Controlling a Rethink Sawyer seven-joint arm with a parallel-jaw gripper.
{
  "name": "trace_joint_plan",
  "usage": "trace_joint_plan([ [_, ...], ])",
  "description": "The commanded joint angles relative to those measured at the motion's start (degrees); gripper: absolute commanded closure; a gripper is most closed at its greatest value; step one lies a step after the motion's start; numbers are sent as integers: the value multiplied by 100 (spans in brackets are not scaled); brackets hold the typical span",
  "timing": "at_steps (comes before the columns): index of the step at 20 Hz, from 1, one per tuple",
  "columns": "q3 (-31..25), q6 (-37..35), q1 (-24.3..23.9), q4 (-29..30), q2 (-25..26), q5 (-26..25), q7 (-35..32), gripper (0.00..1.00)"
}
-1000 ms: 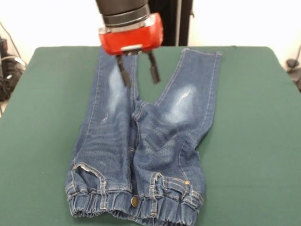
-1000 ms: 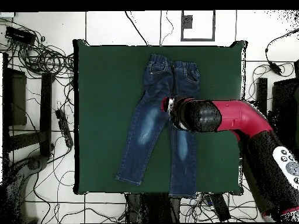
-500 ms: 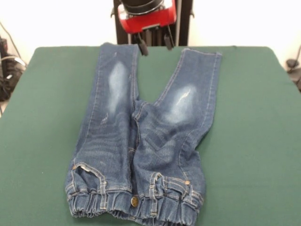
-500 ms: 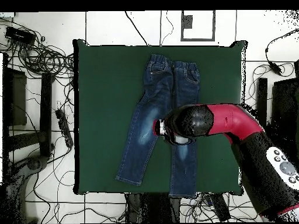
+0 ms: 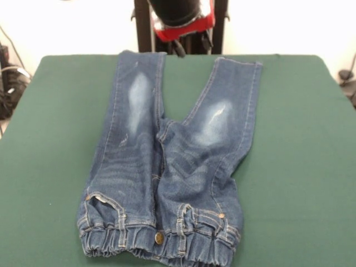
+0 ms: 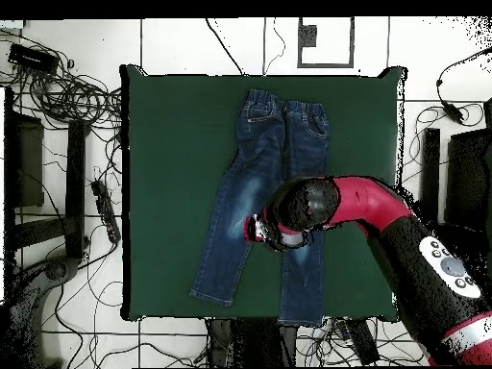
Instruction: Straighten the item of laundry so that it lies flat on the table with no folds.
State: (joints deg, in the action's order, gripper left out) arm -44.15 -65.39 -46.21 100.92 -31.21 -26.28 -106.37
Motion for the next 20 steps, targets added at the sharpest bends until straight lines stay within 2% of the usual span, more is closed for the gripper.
trace_joint_plan([
  [1, 169, 1044, 362, 347, 1041, -553, 636, 0],
  [2, 194, 1212, 389, 351, 1061, -674, 591, 0],
  [5, 425, 2371, 594, 500, 839, -1451, -12, 0],
  [9, 698, 3121, 834, 773, 574, -1947, -506, 0],
  [16, 1453, 3786, 1408, 1074, 461, -2287, -944, 0],
  [20, 1760, 4095, 1875, 1264, 58, -2171, -1195, 0],
])
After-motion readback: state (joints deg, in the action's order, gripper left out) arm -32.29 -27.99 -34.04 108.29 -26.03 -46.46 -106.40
